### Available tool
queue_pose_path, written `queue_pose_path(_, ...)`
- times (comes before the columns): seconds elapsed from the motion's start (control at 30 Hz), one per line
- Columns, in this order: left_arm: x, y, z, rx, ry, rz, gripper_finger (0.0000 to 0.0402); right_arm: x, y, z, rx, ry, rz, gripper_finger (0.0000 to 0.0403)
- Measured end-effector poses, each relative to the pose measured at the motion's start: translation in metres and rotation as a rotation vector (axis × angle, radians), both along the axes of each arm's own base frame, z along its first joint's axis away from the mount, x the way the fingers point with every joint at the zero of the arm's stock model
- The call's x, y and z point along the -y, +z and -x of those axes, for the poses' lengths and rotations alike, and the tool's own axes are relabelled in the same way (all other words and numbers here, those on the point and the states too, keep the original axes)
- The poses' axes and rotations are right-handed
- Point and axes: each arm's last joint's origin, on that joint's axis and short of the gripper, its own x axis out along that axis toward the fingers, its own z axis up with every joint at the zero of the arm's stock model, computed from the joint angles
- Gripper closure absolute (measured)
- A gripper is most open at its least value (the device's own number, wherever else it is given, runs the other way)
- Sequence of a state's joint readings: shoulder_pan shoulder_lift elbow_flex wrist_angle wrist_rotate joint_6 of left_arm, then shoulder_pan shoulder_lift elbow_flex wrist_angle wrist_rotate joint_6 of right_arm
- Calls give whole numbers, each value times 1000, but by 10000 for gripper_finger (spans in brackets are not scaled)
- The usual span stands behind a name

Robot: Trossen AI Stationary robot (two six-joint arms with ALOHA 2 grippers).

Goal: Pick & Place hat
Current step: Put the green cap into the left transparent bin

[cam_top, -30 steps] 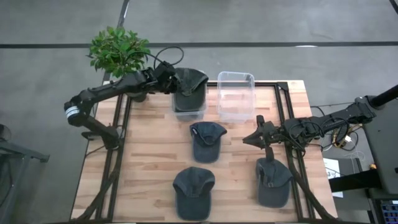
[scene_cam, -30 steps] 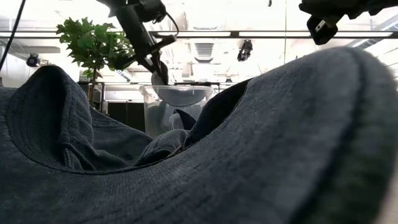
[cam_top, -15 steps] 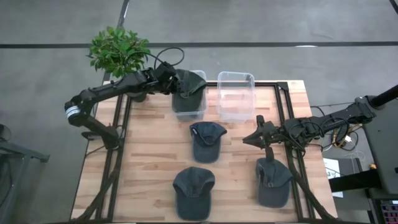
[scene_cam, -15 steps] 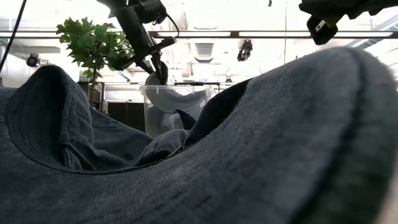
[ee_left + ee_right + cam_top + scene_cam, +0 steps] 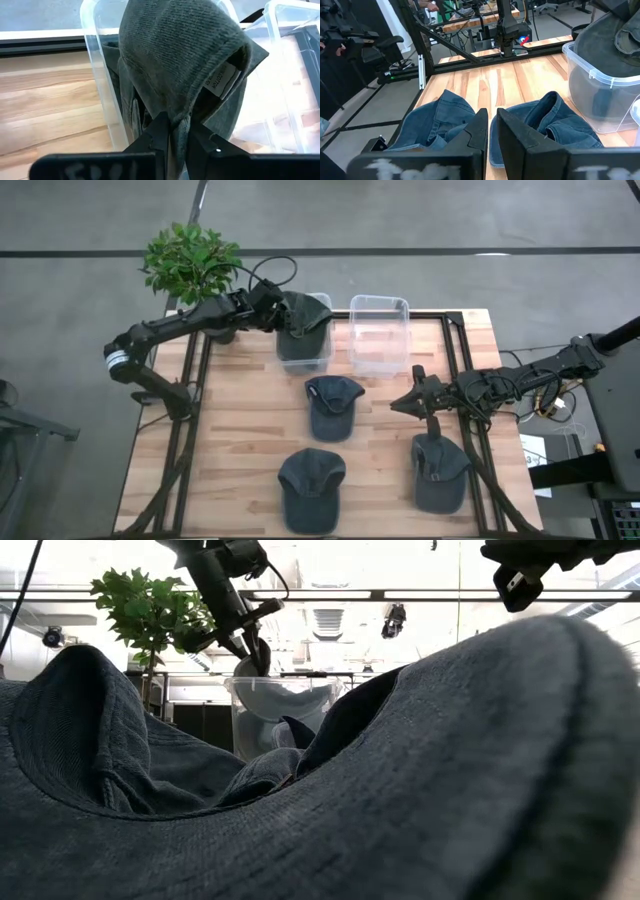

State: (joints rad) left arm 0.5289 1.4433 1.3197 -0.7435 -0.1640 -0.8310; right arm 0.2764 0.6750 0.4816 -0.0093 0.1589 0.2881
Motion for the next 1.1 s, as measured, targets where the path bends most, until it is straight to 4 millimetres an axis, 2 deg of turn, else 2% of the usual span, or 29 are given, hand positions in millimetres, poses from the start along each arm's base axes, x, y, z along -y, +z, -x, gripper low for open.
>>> queue_pose_path(0.23,1,-1,0,-12,-29,5,353,0,0,0,0,0,0,367)
queue_pose_path(0.53,1,-1,0,-17,-48,1,249,0,0,0,0,0,0,367)
queue_pose_path(0.63,1,1,2,-17,-51,-4,227,0,0,0,0,0,0,367)
queue_pose_path(0.87,1,24,11,-9,-85,-64,220,0,0,0,1,0,0,367)
queue_pose_path(1.1,1,39,19,25,-76,-93,220,0,0,0,1,0,0,367)
